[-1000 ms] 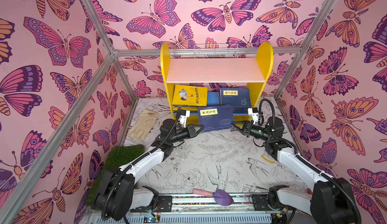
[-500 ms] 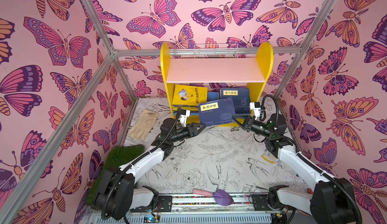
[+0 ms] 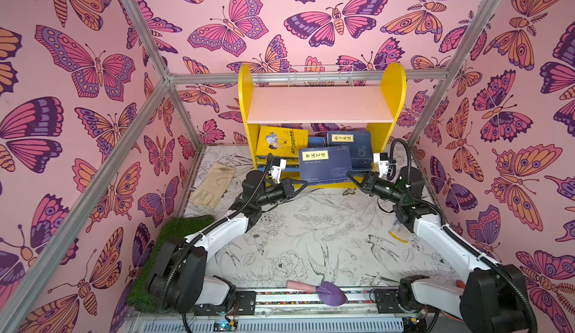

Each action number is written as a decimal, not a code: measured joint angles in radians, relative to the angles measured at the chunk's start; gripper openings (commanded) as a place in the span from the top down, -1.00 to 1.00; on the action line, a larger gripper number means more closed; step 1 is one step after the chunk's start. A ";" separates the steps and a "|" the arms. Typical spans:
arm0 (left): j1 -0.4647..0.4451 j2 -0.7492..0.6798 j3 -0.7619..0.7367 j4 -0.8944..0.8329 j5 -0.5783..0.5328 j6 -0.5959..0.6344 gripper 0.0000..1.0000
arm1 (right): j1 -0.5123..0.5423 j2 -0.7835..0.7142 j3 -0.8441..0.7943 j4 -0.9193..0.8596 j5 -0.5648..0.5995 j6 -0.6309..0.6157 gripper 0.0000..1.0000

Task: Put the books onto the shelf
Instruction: 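Release the book with the right gripper and withdraw it while the left holds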

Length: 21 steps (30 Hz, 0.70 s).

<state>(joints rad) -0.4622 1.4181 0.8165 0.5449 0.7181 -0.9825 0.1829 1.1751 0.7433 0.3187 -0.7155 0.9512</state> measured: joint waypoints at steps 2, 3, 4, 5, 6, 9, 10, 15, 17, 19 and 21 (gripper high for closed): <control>-0.024 0.028 0.053 -0.021 -0.023 0.011 1.00 | 0.000 -0.035 0.003 -0.084 0.063 -0.043 0.06; -0.032 0.045 0.084 -0.027 -0.034 0.014 1.00 | 0.000 -0.064 0.003 -0.131 0.106 -0.067 0.05; -0.036 0.062 0.111 -0.031 -0.040 0.016 1.00 | -0.002 -0.095 0.003 -0.171 0.149 -0.087 0.04; -0.038 0.081 0.143 -0.032 -0.048 0.019 1.00 | -0.007 -0.132 0.003 -0.212 0.200 -0.105 0.04; -0.039 0.104 0.179 -0.036 -0.061 0.021 1.00 | -0.014 -0.169 0.003 -0.251 0.253 -0.122 0.03; -0.039 0.172 0.283 -0.063 -0.088 0.027 1.00 | -0.054 -0.264 0.003 -0.351 0.394 -0.155 0.03; -0.039 0.196 0.315 -0.073 -0.094 0.029 1.00 | -0.071 -0.285 0.003 -0.378 0.427 -0.162 0.03; -0.043 0.326 0.449 -0.126 -0.120 0.032 1.00 | -0.151 -0.340 -0.003 -0.478 0.519 -0.174 0.04; -0.047 0.369 0.483 -0.155 -0.130 0.032 1.00 | -0.162 -0.344 -0.008 -0.507 0.531 -0.175 0.04; -0.050 0.403 0.519 -0.188 -0.139 0.037 1.00 | -0.164 -0.344 -0.014 -0.524 0.536 -0.175 0.04; -0.056 0.433 0.558 -0.214 -0.144 0.043 1.00 | -0.165 -0.344 -0.018 -0.536 0.537 -0.175 0.04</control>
<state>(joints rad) -0.5182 1.8515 1.3743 0.3309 0.5743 -0.9390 0.0181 0.8314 0.7258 -0.2173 -0.1787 0.7761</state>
